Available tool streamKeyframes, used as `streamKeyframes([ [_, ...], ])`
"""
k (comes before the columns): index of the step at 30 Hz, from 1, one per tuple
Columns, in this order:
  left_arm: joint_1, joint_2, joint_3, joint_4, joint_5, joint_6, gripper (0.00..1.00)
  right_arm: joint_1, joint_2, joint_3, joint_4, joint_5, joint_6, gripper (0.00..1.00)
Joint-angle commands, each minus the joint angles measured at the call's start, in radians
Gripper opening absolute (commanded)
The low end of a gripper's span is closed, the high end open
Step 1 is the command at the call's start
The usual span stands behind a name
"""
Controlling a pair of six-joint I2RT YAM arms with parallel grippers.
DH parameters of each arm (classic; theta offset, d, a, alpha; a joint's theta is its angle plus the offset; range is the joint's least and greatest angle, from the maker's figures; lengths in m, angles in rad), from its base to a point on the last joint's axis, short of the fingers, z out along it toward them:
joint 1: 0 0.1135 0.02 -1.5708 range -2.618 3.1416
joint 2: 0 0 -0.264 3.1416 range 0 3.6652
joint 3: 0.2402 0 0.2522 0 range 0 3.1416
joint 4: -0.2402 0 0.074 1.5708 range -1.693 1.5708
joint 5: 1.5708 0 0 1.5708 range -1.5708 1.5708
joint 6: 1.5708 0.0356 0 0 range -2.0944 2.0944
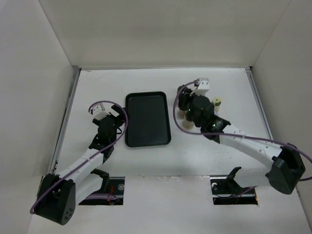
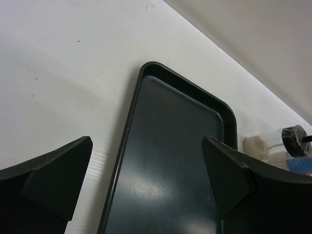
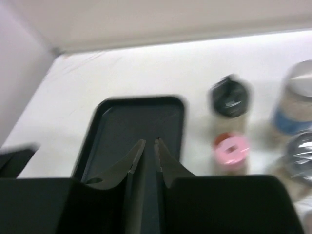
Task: Organize the condiment bottles
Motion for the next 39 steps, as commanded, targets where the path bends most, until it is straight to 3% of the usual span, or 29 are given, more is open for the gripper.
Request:
streamKeyframes([
  [1,0.003,-0.043,-0.041,0.1,0.008,0.011,1.0,-0.124,0.071,0.109,-0.159,0.075,0.051,0.28],
  [3,0.008,-0.044,-0.054,0.126,0.009,0.006,1.0,-0.202,0.127,0.147,-0.162,0.092,0.032,0.46],
  [8,-0.007,-0.032,-0.065,0.146,0.037,0.0,1.0,-0.386,0.285,0.265,-0.174,0.067,-0.023,0.8],
  [15,-0.004,-0.007,-0.073,0.169,0.058,-0.02,1.0,-0.486,0.442,0.396,-0.222,-0.04,-0.038,0.91],
  [26,0.005,0.023,-0.076,0.19,0.065,-0.026,1.0,-0.494,0.533,0.439,-0.234,-0.106,-0.032,0.85],
  [32,0.0,0.025,-0.074,0.19,0.066,-0.024,1.0,-0.494,0.528,0.437,-0.22,-0.065,-0.024,0.55],
  [36,0.008,0.031,-0.077,0.195,0.071,-0.029,1.0,-0.489,0.409,0.384,-0.079,0.033,-0.05,0.45],
  [39,0.006,0.01,-0.081,0.195,0.069,-0.026,1.0,-0.48,0.298,0.355,0.02,0.052,-0.07,0.43],
])
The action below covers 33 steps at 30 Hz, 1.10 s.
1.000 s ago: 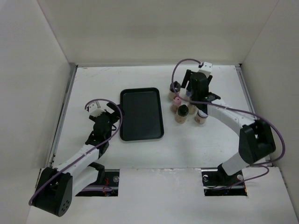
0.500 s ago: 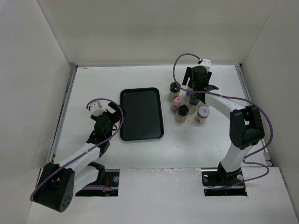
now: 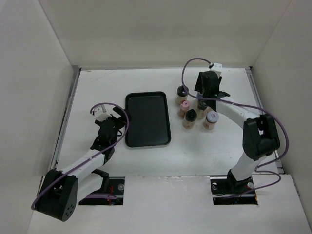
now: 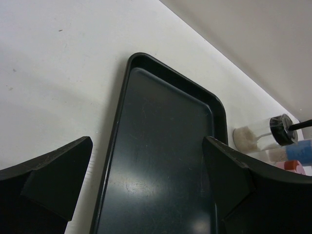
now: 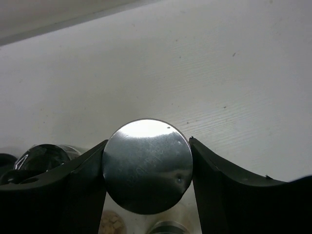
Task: Organize the condiment bottles
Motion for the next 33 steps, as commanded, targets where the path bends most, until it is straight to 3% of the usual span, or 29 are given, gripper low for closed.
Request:
streamKeyframes([
  [1,0.007,-0.03,-0.015,0.056,-0.001,-0.006,1.0,0.015,-0.207,0.014,0.253,0.078,-0.037,0.43],
  [6,0.021,-0.034,-0.023,0.055,0.002,-0.021,1.0,0.109,-0.298,0.056,0.279,0.063,-0.111,0.43],
  [11,0.07,-0.071,-0.057,0.053,-0.012,-0.058,1.0,0.285,-0.25,0.118,0.265,-0.032,-0.119,0.43],
  [19,0.234,-0.142,-0.118,0.019,0.059,-0.154,1.0,0.477,0.097,0.376,0.254,-0.153,-0.057,0.44],
  [26,0.232,-0.13,-0.113,0.021,0.073,-0.16,1.0,0.535,0.414,0.674,0.133,-0.152,-0.097,0.45],
  [33,0.225,-0.125,-0.109,0.022,0.08,-0.162,1.0,0.545,0.527,0.734,0.113,-0.13,-0.108,0.46],
])
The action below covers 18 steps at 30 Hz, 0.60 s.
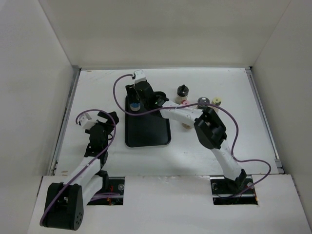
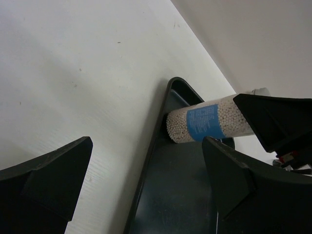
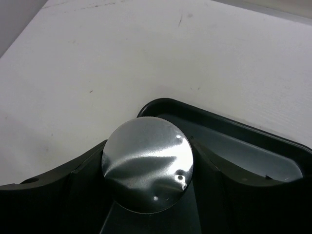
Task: Organize the condiment bottles
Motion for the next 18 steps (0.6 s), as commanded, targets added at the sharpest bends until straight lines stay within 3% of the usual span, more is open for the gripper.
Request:
streamKeyframes([
  [1,-0.003,-0.011,0.0,0.039,0.006,-0.01,1.0,0.002,-0.011,0.08,0.074,0.027,-0.016,0.49],
  [6,-0.003,-0.017,0.003,0.039,0.014,-0.007,1.0,0.019,-0.04,0.039,0.085,0.016,-0.009,0.82],
  [9,-0.005,-0.01,0.002,0.04,0.005,-0.006,1.0,0.024,-0.112,-0.005,0.114,0.007,-0.019,0.89],
  [15,-0.008,-0.011,0.005,0.04,0.005,-0.001,1.0,0.007,-0.369,-0.226,0.212,-0.005,-0.001,0.86],
  [18,-0.011,-0.003,0.008,0.04,0.011,-0.001,1.0,-0.048,-0.524,-0.39,0.244,0.003,0.005,0.61],
])
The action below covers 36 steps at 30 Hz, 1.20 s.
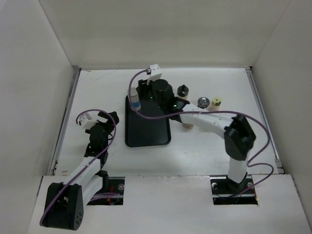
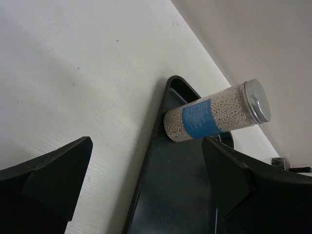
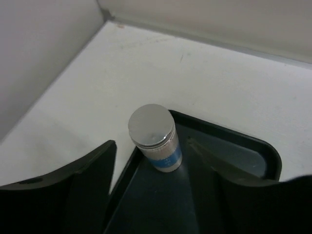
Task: Organize the condiment bottles
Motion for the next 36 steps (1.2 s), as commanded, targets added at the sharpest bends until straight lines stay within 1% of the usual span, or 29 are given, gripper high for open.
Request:
streamKeyframes([
  [1,-0.01,-0.005,0.008,0.04,0.006,0.001,1.0,-0.08,-0.216,-0.131,0.132,0.018,0.02,0.5],
  [2,-0.015,-0.011,0.008,0.04,0.007,0.001,1.0,-0.106,-0.261,-0.187,0.118,0.029,0.029,0.41],
  [4,-0.021,-0.019,0.008,0.04,-0.003,0.004,1.0,-0.146,-0.336,-0.281,0.077,0.061,0.051,0.32],
  [5,-0.022,-0.016,0.008,0.04,-0.009,0.004,1.0,-0.169,-0.385,-0.339,0.054,0.082,0.064,0.3],
  [7,-0.025,-0.005,0.009,0.04,-0.008,0.004,1.0,-0.203,-0.475,-0.459,0.032,0.125,0.077,0.31],
  [8,-0.027,-0.002,0.011,0.04,-0.003,0.003,1.0,-0.215,-0.517,-0.517,0.026,0.148,0.08,0.34],
  [9,-0.03,-0.002,0.012,0.04,0.001,0.001,1.0,-0.221,-0.558,-0.571,0.019,0.171,0.084,0.41],
  [11,-0.039,-0.007,0.014,0.041,-0.009,0.006,1.0,-0.218,-0.632,-0.657,-0.014,0.219,0.1,0.61],
  [13,-0.042,0.007,0.016,0.046,-0.022,0.009,1.0,-0.218,-0.681,-0.705,-0.078,0.263,0.118,0.75],
  [15,-0.038,0.019,0.019,0.049,-0.014,0.012,1.0,-0.207,-0.698,-0.726,-0.139,0.286,0.129,0.81],
  [16,-0.035,0.007,0.019,0.049,-0.003,0.014,1.0,-0.191,-0.697,-0.749,-0.184,0.283,0.152,0.88],
  [19,-0.042,0.007,0.02,0.049,-0.014,0.018,1.0,-0.187,-0.668,-0.757,-0.192,0.271,0.16,0.91],
  [24,-0.045,0.038,0.025,0.055,0.003,0.014,1.0,-0.184,-0.567,-0.733,-0.153,0.191,0.177,0.9],
  [29,-0.047,0.037,0.023,0.058,-0.006,0.014,1.0,-0.186,-0.485,-0.703,-0.146,0.202,0.177,0.88],
  [31,-0.047,0.045,0.025,0.064,0.004,0.012,1.0,-0.184,-0.461,-0.703,-0.138,0.21,0.186,0.85],
  [34,-0.047,0.038,0.023,0.066,0.0,0.014,1.0,-0.181,-0.438,-0.702,-0.13,0.237,0.184,0.72],
  [36,-0.047,0.048,0.023,0.069,-0.005,0.014,1.0,-0.177,-0.451,-0.705,-0.124,0.271,0.178,0.6],
])
